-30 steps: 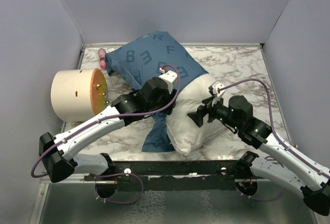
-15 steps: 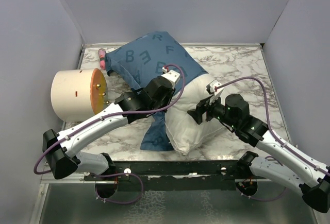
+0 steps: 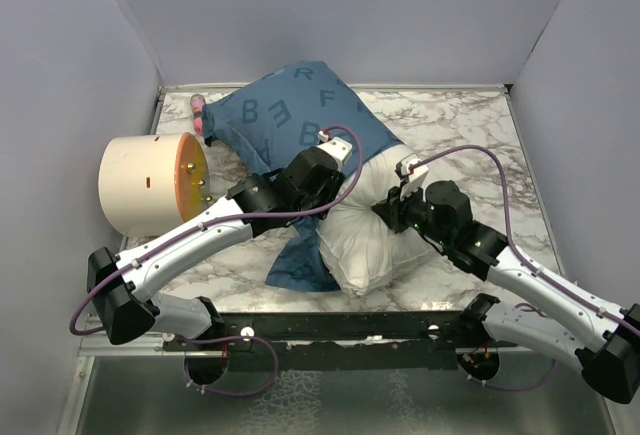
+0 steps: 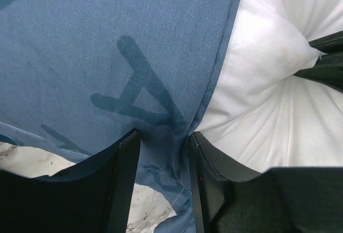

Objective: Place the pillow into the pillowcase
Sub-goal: Stuff the pillow into the pillowcase.

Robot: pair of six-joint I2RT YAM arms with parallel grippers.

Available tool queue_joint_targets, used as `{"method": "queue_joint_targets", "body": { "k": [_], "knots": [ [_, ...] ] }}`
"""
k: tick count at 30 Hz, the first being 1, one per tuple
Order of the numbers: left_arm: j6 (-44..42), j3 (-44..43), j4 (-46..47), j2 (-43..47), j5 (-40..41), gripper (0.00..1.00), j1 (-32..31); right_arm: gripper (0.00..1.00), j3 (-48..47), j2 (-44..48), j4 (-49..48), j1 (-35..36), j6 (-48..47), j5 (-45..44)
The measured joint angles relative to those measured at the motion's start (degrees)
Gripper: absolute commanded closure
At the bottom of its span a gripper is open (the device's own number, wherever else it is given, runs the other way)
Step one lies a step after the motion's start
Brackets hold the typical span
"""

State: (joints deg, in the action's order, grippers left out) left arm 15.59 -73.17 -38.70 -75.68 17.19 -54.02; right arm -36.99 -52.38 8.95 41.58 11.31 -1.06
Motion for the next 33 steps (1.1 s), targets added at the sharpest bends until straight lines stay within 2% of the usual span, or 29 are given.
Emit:
{"method": "queue_joint_targets", "body": {
  "k": [5, 8, 13, 19, 25, 30, 33],
  "knots": [
    [-0.15, -0.24, 0.00, -0.13, 0.02, 0.68, 0.00, 0.94, 0.00, -0.83, -0.42, 0.00, 0.57, -0.28],
    [-0.17, -0.35, 0.00, -0.31, -0.02, 0.88, 0.00, 0.95, 0.02, -1.01, -0.55, 0.00, 0.76, -0.33],
    [-0.50, -0.66, -0.22, -0.44, -0.42, 0.99, 0.00, 0.96, 0.35, -1.25, -1.27, 0.00, 1.07, -0.33],
    [-0.76, -1.97, -1.22, -0.13, -2.36, 1.00, 0.00, 0.97, 0.74, -2.08, -2.21, 0.00, 1.11, -0.35],
    [-1.31, -2.29, -0.09, 1.22, -10.23, 1.00, 0.68, 0.99, 1.36, -4.83, -6.75, -0.02, 1.36, 0.66],
    [1.46, -2.60, 6.05, 0.31, -20.61, 1.00, 2.19, 0.99, 0.81, -11.08, -18.53, -0.55, 3.30, 3.28],
    [4.87, -2.58, 11.50, -0.74, -25.29, 1.00, 3.08, 0.99, -0.66, -14.53, -26.34, -0.96, 3.82, 1.88]
  ]
}}
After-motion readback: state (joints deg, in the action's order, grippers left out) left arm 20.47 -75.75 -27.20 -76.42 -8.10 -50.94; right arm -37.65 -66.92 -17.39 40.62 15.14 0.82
